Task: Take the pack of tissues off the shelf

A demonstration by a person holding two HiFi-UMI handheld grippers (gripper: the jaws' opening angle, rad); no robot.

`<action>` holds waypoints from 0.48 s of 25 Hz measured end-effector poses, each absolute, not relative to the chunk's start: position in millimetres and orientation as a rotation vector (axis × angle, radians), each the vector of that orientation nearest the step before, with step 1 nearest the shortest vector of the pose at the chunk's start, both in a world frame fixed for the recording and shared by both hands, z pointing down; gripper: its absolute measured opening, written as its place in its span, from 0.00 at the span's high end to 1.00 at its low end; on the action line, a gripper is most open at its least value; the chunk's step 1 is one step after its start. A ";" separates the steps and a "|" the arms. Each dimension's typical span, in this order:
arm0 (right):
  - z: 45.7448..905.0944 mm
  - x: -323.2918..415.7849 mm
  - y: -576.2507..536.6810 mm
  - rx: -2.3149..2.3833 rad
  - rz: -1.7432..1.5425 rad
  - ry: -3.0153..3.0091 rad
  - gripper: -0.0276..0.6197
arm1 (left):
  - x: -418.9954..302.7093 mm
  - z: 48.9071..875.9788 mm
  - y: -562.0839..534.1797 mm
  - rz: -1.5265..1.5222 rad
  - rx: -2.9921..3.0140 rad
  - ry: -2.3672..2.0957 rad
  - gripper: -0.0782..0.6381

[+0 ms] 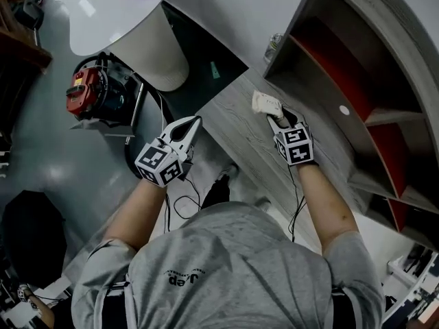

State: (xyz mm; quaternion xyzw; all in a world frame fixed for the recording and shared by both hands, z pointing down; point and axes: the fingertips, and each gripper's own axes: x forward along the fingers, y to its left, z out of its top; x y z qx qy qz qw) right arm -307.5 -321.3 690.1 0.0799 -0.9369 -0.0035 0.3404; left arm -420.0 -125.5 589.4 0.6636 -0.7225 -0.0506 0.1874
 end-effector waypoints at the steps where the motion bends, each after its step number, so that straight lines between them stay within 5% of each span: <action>1: 697.0 -313.2 -321.3 0.204 -0.015 -2.430 0.63 | -422.4 592.9 -123.9 -0.143 1.862 -2.033 0.86; 12: 763.9 -367.2 -326.7 0.172 -0.041 -2.353 0.63 | -452.2 621.5 -112.9 -0.164 1.790 -2.019 0.86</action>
